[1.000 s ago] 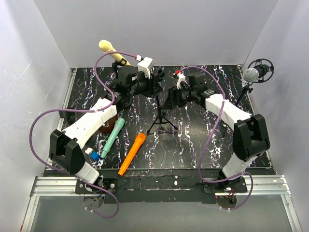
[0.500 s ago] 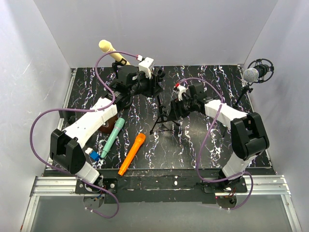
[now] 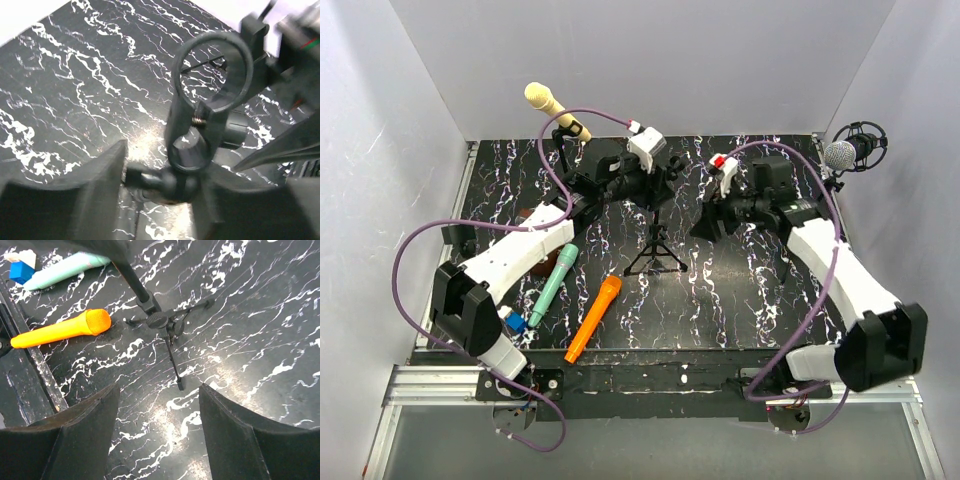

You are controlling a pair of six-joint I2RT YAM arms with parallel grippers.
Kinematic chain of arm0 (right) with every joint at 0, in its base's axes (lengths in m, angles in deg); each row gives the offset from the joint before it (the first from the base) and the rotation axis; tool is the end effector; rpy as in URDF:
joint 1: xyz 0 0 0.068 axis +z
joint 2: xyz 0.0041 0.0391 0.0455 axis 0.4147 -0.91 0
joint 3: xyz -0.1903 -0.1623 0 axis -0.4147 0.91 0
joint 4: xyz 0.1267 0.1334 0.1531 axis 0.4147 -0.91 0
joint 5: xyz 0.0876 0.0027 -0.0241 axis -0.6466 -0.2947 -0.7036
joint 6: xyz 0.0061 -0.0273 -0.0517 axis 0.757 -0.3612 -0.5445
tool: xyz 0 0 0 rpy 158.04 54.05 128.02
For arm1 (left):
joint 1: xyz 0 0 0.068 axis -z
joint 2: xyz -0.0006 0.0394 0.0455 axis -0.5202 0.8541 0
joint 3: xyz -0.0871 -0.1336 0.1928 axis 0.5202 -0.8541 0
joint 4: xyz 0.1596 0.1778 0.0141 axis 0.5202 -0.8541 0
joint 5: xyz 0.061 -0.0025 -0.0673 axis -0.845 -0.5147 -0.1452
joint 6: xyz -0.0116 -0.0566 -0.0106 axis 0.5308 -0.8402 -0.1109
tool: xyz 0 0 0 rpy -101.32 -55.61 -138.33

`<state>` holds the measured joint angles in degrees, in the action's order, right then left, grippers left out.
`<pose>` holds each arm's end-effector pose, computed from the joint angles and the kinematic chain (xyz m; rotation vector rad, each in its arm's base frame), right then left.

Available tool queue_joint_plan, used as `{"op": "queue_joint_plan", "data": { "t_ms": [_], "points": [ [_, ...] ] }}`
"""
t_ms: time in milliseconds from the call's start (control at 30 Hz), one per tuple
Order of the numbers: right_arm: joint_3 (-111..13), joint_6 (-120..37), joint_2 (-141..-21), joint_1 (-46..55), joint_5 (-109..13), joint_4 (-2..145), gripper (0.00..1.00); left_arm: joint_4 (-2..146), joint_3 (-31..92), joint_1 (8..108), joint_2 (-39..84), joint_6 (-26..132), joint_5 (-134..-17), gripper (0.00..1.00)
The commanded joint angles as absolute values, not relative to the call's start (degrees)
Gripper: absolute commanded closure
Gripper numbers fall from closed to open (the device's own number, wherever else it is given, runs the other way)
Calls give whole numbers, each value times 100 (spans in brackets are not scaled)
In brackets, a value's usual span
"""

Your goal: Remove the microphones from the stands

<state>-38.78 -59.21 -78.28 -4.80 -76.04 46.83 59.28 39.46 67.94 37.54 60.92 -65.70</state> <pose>0.2604 0.1200 0.2919 -0.9066 1.9979 0.7829 0.2804 -0.2243 0.3358 0.7674 1.8326 -0.7631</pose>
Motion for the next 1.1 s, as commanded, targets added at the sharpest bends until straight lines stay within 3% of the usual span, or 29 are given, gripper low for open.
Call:
{"op": "queue_joint_plan", "data": {
  "t_ms": [0,67,167,300,600,733,1067],
  "points": [
    [-4114,-6292,-7095,-534,-7567,3966,28,5938,4152,6808,3603,6654,-6099,37],
    [-4053,-6257,-6761,-534,-7532,3869,28,5710,4161,6808,3437,6822,-5931,16],
    [-4035,-6143,-6443,-534,-7567,3738,27,5227,4196,6808,3129,7138,-5712,5],
    [-4087,-6011,-6267,-534,-7620,3737,27,4752,4038,6799,2558,7463,-5641,2],
    [-4307,-5976,-6784,-481,-7743,4045,26,4179,3468,6668,2117,7833,-6071,2],
    [-4754,-5827,-7171,-455,-7655,4054,26,5142,2625,6668,2240,7580,-6431,5],
    [-5134,-5941,-7199,-455,-7242,3439,27,6903,2711,6861,3769,6683,-6686,25]
  ]
}}
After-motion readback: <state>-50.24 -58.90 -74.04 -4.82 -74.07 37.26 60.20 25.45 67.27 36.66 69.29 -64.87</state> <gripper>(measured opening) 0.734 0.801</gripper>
